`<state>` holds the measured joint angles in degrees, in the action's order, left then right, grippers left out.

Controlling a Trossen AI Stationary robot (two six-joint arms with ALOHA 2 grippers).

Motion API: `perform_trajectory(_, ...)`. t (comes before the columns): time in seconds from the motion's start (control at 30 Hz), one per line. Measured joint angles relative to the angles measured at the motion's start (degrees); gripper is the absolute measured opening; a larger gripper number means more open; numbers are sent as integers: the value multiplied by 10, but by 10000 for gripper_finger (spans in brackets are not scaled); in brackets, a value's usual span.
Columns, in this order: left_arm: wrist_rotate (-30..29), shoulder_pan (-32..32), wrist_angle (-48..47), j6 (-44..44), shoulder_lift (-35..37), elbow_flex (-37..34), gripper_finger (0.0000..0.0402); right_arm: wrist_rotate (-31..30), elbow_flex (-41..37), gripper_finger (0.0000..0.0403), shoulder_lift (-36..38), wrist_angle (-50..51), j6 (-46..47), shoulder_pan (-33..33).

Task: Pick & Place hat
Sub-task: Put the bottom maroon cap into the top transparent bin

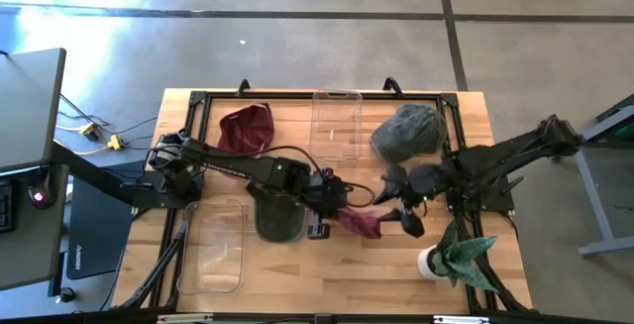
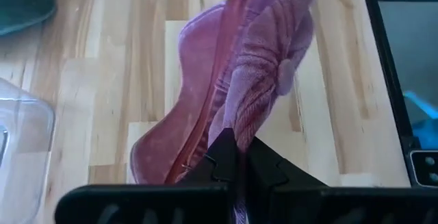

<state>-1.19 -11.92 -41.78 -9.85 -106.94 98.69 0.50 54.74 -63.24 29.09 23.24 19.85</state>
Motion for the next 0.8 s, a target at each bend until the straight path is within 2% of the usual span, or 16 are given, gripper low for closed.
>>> perform_trajectory(0.13, -6, 1, 1, -13, 0, 0, 1, -66, -4, 215, -30, 2, 65, 53)
perform_trajectory(0.3, -7, 0, -1, -42, 0, 5, 0, -97, -4, 212, -71, -32, 64, 98)
perform_trajectory(0.5, -9, 0, -29, -43, -1, 60, 0, -126, -4, 184, -93, -44, 71, 109)
perform_trajectory(0.6, -9, 0, -54, -27, -1, 96, 0, -118, -4, 142, -90, -45, 67, 105)
perform_trajectory(0.73, -4, 0, -82, 3, -1, 141, 0, -79, -4, 47, -67, -48, 46, 92)
perform_trajectory(0.8, 21, 0, -87, 24, -1, 158, 0, -49, -4, 13, -52, -50, 24, 85)
